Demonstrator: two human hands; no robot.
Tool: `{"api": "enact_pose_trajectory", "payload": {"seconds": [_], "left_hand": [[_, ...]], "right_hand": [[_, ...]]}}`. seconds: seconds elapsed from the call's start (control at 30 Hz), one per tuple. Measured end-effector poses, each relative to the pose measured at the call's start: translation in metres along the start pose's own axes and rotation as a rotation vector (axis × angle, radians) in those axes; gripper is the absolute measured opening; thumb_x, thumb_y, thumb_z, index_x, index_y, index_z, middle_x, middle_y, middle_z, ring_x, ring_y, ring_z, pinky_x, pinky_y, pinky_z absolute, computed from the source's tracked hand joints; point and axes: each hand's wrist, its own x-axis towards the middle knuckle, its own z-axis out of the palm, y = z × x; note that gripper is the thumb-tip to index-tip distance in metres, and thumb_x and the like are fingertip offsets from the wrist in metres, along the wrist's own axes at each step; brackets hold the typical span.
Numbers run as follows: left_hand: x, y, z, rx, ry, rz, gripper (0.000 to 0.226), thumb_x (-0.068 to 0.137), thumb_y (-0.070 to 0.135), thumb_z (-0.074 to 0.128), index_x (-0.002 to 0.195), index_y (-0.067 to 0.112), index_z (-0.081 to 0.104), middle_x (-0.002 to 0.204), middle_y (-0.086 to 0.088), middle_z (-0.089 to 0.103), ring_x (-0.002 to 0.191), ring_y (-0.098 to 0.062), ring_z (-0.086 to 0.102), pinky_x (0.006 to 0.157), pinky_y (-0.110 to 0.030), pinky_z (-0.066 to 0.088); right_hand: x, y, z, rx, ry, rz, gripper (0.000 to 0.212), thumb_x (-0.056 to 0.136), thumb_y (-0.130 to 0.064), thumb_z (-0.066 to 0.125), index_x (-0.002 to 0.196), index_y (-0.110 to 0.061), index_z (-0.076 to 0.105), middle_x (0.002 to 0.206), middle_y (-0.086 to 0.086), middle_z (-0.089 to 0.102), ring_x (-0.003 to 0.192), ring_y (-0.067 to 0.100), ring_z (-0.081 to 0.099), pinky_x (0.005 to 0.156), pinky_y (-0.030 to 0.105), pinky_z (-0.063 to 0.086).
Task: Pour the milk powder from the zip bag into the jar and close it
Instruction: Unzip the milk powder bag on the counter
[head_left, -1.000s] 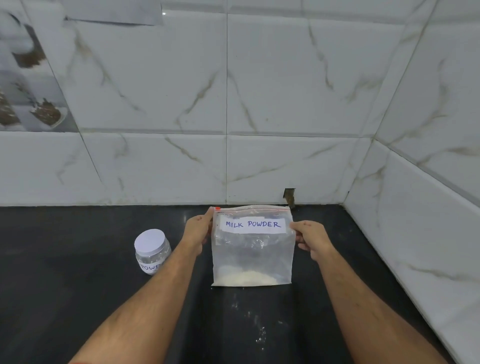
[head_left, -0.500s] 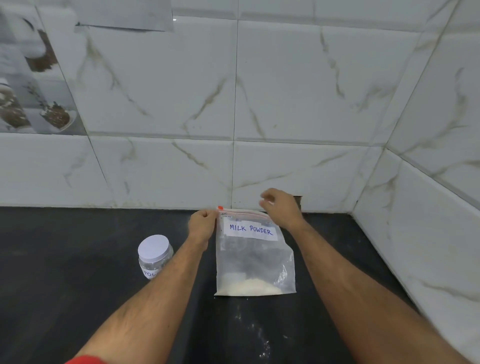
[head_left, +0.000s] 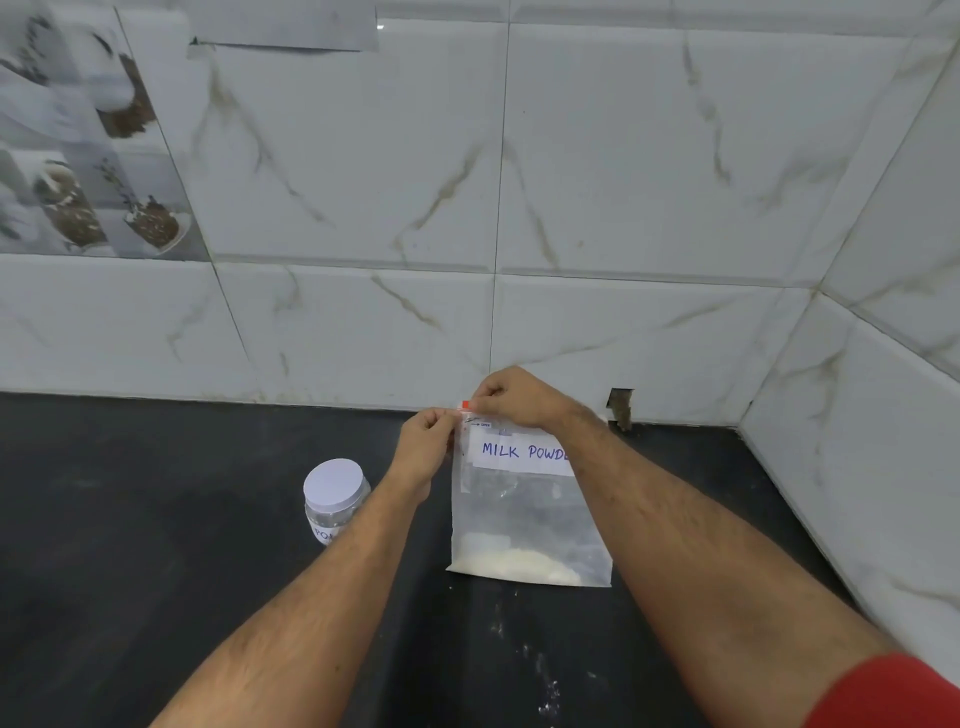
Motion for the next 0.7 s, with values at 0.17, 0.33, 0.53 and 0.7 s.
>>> {"api": "enact_pose_trajectory", "payload": {"seconds": [0.17, 0.33, 0.53, 0.7], "left_hand": [[0.001, 0.000, 0.000, -0.034, -0.007, 0.003, 0.017, 0.095, 0.025, 0.063, 0.088, 0.010, 0.068, 0.077, -0.006, 0.069, 0.068, -0.018, 0.058, 0.059, -0.028, 0.045], [0.004, 0.007, 0.000, -0.021, 0.040, 0.052, 0.015, 0.094, 0.020, 0.065, 0.084, 0.011, 0.071, 0.068, 0.000, 0.067, 0.060, -0.012, 0.056, 0.053, -0.020, 0.045], [0.006, 0.011, 0.003, 0.025, 0.062, 0.057, 0.012, 0.095, 0.015, 0.064, 0.090, 0.007, 0.072, 0.087, -0.008, 0.072, 0.077, -0.018, 0.063, 0.072, -0.030, 0.052], [0.009, 0.015, 0.010, 0.111, 0.099, 0.084, 0.017, 0.098, 0.015, 0.059, 0.092, 0.002, 0.069, 0.086, -0.010, 0.068, 0.077, -0.019, 0.059, 0.078, -0.037, 0.052]], "right_hand": [[-0.003, 0.001, 0.004, 0.020, -0.004, -0.016, 0.014, 0.090, -0.019, 0.074, 0.094, -0.007, 0.078, 0.086, 0.005, 0.075, 0.083, 0.016, 0.066, 0.090, 0.041, 0.055], [-0.005, -0.004, 0.003, 0.026, -0.016, -0.014, 0.010, 0.089, -0.021, 0.074, 0.091, -0.012, 0.077, 0.081, 0.000, 0.074, 0.079, 0.014, 0.069, 0.085, 0.036, 0.056], [-0.006, -0.009, -0.001, -0.025, -0.032, -0.016, 0.013, 0.091, -0.020, 0.072, 0.092, -0.008, 0.076, 0.082, 0.003, 0.073, 0.080, 0.015, 0.067, 0.081, 0.035, 0.055], [-0.006, -0.014, 0.000, -0.070, -0.011, -0.028, 0.011, 0.092, -0.017, 0.068, 0.088, -0.009, 0.073, 0.075, -0.006, 0.066, 0.072, 0.007, 0.058, 0.068, 0.022, 0.046]]}}
